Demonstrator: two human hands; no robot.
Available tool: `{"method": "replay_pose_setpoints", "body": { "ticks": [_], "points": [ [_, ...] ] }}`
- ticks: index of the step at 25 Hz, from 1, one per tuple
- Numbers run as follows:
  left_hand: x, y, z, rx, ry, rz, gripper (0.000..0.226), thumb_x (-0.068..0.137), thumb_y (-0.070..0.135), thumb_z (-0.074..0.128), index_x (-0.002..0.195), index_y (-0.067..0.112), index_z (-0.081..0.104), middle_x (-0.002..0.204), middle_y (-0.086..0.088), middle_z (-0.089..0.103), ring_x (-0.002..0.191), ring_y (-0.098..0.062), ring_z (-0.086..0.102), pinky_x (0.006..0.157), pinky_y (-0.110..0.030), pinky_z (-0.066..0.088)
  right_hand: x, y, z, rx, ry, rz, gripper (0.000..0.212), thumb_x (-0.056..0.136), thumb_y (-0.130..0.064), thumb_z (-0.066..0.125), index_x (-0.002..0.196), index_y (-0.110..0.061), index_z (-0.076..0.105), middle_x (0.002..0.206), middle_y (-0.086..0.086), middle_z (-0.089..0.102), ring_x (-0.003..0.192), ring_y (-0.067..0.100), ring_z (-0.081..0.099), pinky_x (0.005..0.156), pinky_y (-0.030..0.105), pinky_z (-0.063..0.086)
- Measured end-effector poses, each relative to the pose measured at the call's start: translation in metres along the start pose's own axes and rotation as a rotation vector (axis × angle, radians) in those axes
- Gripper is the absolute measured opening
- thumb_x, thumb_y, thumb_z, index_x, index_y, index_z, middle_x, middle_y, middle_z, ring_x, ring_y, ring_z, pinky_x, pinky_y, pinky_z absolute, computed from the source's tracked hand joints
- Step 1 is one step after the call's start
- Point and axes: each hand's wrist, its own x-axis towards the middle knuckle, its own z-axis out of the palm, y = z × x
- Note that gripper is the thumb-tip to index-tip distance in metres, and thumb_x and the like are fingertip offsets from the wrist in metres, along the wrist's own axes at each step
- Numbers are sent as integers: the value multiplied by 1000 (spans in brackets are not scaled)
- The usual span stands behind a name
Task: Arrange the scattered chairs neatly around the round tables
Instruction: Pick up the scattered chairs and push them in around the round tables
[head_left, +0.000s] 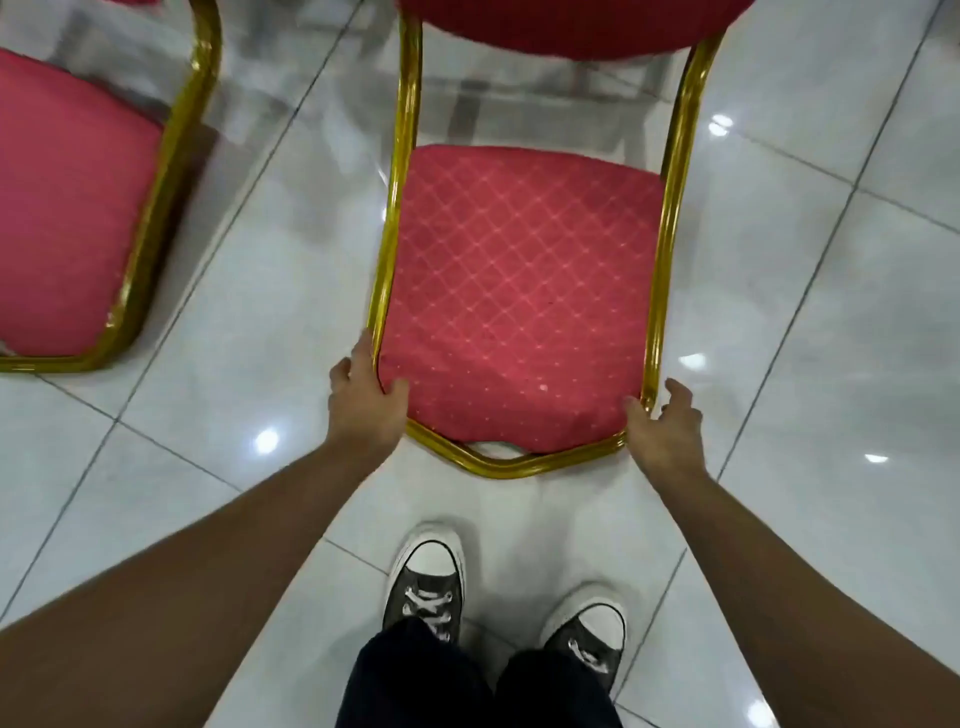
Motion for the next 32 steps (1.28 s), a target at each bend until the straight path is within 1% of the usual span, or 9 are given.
{"method": "replay_pose_setpoints", "body": {
  "ticks": [7, 12, 14, 16, 19, 22, 28, 30, 32],
  "points": [
    [46, -14, 11, -200, -52, -274, 66, 86, 31, 70, 142, 52, 42, 139, -11, 42, 112, -34, 58, 102, -50, 51, 43, 16, 20, 428, -78, 264, 77, 88, -57, 67, 145, -11, 45, 137, 8, 58, 122, 31, 57, 107, 51, 46],
    [-31, 6, -55, -119, -83, -182, 45, 88, 38, 68, 124, 60, 53, 122, -7, 38, 92, -18, 54, 93, -35, 47, -38, 3, -36, 435, -13, 217, 70, 91, -60, 60, 139, -11, 49, 117, 1, 57, 102, 24, 57, 92, 43, 50],
    [-95, 41, -95, -75, -59, -166, 41, 89, 39, 67, 123, 59, 55, 115, -4, 34, 89, -15, 50, 92, -36, 47, -102, -15, -84, 465, 5, 214, 63, 91, -60, 59, 132, -12, 52, 112, 1, 59, 91, 18, 60, 81, 37, 54],
    [-155, 80, -135, -24, -34, -156, 40, 88, 38, 69, 125, 51, 59, 116, -6, 37, 97, -25, 54, 98, -40, 50, -162, -38, -133, 445, 23, 206, 57, 92, -59, 59, 124, -13, 53, 109, 4, 62, 89, 19, 63, 73, 35, 54],
    [-257, 156, -204, 34, -24, -106, 52, 80, 42, 76, 130, 33, 64, 115, -18, 52, 104, -34, 60, 101, -47, 51, -254, -84, -225, 358, 80, 215, 58, 92, -61, 58, 119, -9, 57, 109, 11, 65, 98, 34, 64, 90, 51, 55],
    [-348, 237, -253, 107, 53, -51, 53, 80, 41, 76, 131, 30, 64, 111, -12, 51, 104, -32, 59, 103, -44, 49, -318, -135, -328, 271, 123, 231, 58, 92, -58, 59, 111, -4, 62, 102, 15, 66, 94, 37, 62, 90, 52, 54],
    [-440, 392, -312, 157, 227, 46, 39, 84, 39, 66, 117, 19, 72, 106, -14, 61, 114, -33, 51, 104, -44, 41, -363, -240, -493, 386, 75, 308, 39, 91, -26, 62, 118, 3, 59, 103, 21, 65, 90, 39, 65, 68, 42, 56],
    [-447, 433, -321, 139, 239, 114, 31, 90, 39, 60, 109, 19, 74, 107, -16, 64, 116, -34, 48, 103, -41, 37, -368, -276, -528, 484, 110, 263, 32, 90, -24, 55, 110, 1, 59, 91, 16, 62, 78, 33, 62, 61, 40, 55],
    [-443, 470, -321, 121, 227, 225, 29, 97, 34, 52, 101, 15, 75, 112, -14, 60, 117, -32, 47, 102, -39, 35, -365, -309, -547, 490, 158, 164, 40, 93, -32, 47, 115, 0, 55, 95, 16, 60, 79, 31, 60, 68, 43, 56]
  ]
}}
